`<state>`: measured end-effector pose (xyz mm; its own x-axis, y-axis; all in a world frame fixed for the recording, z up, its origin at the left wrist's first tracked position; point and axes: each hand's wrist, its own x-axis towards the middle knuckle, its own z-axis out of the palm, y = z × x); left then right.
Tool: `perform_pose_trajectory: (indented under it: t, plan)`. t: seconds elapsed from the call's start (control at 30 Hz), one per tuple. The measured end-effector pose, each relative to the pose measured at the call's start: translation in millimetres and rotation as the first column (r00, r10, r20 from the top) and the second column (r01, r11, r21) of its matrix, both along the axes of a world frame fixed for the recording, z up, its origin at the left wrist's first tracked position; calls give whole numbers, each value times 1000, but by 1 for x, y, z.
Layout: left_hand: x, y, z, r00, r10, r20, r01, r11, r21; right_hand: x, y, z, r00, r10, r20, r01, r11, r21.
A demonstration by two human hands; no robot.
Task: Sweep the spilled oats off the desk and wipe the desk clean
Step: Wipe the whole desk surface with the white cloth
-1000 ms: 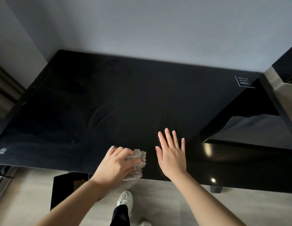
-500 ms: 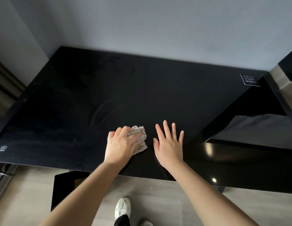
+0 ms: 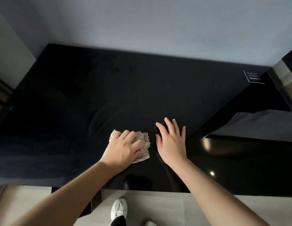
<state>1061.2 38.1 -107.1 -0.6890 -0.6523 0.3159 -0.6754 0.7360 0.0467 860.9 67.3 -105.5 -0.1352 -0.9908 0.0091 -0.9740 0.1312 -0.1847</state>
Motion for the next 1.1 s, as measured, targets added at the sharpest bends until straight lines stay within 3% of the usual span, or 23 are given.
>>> perform_pose_trajectory:
  t: [0.13, 0.27, 0.4, 0.5, 0.7, 0.9, 1.03, 1.1]
  plan:
    - [-5, -47, 4, 990, 139, 17, -140, 986, 91, 1, -23, -1, 1000, 15, 8, -15, 1000, 7]
    - [-13, -71, 4, 927, 365, -88, -344, 918, 196, -1, -57, -1, 1000, -24, 16, 23, 999, 36]
    - [3, -47, -4, 983, 120, -137, -96, 981, 170, 0, -93, 0, 999, -44, -17, 46, 996, 74]
    - [3, -89, -5, 996, 9, -93, 3, 991, 134, -3, -114, -2, 998, -32, -63, 38, 995, 97]
    - [-26, -155, 5, 956, 272, -108, -249, 951, 184, -3, -115, -8, 994, -57, -97, 61, 997, 38]
    - [-6, -145, -2, 992, 9, -124, 11, 988, 156, -4, -115, -8, 994, -57, -94, 62, 997, 50]
    - [-32, -196, 9, 970, 229, -78, -208, 955, 209, -4, -117, -8, 993, -75, -90, 81, 994, 69]
    - [-32, -190, 5, 971, 222, -89, -204, 963, 178, -3, -116, -8, 993, -72, -93, 79, 994, 71]
